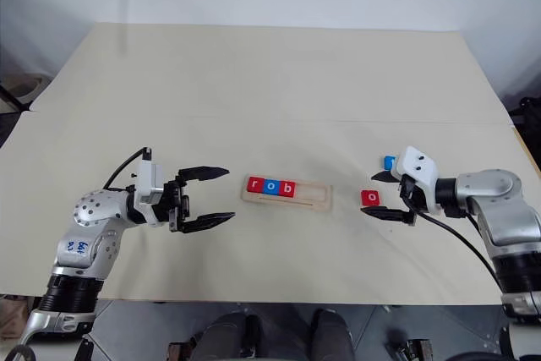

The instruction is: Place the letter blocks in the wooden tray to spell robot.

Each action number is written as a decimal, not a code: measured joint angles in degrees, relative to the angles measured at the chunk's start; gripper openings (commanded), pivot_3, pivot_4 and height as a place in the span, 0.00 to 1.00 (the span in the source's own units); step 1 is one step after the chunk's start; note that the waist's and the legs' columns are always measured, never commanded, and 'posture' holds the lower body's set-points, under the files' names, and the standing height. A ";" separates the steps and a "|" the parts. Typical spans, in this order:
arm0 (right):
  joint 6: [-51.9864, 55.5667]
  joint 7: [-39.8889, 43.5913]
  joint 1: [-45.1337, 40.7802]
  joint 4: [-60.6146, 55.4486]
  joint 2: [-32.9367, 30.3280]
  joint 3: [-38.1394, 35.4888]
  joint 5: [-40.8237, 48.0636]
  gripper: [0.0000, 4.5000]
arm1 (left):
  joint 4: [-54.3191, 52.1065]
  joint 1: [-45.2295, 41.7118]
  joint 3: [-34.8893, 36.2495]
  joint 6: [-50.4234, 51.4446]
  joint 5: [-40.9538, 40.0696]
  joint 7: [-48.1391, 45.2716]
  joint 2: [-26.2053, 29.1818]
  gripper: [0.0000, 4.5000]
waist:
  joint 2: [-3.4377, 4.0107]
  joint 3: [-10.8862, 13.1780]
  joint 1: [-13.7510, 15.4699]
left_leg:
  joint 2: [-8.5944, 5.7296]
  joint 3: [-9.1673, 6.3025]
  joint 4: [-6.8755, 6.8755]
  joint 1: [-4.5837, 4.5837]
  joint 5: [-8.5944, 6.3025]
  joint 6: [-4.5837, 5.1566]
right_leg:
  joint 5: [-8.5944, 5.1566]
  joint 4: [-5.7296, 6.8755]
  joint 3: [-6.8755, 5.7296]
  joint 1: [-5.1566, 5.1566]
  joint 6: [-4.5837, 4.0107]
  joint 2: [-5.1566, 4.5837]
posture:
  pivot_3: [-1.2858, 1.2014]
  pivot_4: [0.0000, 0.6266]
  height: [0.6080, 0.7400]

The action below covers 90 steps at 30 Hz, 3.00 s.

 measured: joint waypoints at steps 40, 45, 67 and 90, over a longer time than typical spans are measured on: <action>10.39 0.72 -13.25 -3.26 15.79 11.82 -4.93 0.32 | -1.01 1.12 -0.61 -1.38 0.18 -0.34 1.12 1.00 | 0.04 0.01 -0.14 | 0.00 -0.05 0.04 -0.05 0.01 -0.02 | 0.00 0.05 -0.04 -0.03 0.00 0.00 | 0.52 0.24 1.00; 10.37 0.73 -13.58 -2.04 16.28 12.03 -5.29 0.53 | -1.16 2.12 -0.48 -1.37 0.17 0.27 1.13 1.00 | 0.04 0.01 -0.10 | 0.00 -0.06 0.05 -0.05 0.01 -0.02 | 0.00 0.06 -0.04 -0.03 0.00 0.00 | 0.52 0.24 1.00; 13.18 0.83 -7.90 -7.90 10.07 5.75 -1.46 0.36 | -1.62 2.65 -0.37 -1.29 0.13 1.24 1.20 1.00 | 0.04 0.01 0.05 | -0.01 -0.05 0.05 -0.05 0.00 -0.01 | 0.00 0.04 -0.04 -0.02 0.00 -0.01 | 0.52 0.24 1.00; 11.35 -4.85 -8.35 -5.85 15.73 8.55 -4.02 0.01 | -1.33 1.36 -0.41 -1.20 0.13 1.63 1.16 1.00 | 0.04 0.01 -0.12 | 0.00 -0.02 0.06 -0.01 0.00 -0.02 | 0.00 0.10 -0.01 -0.03 0.00 0.00 | 0.52 0.24 1.00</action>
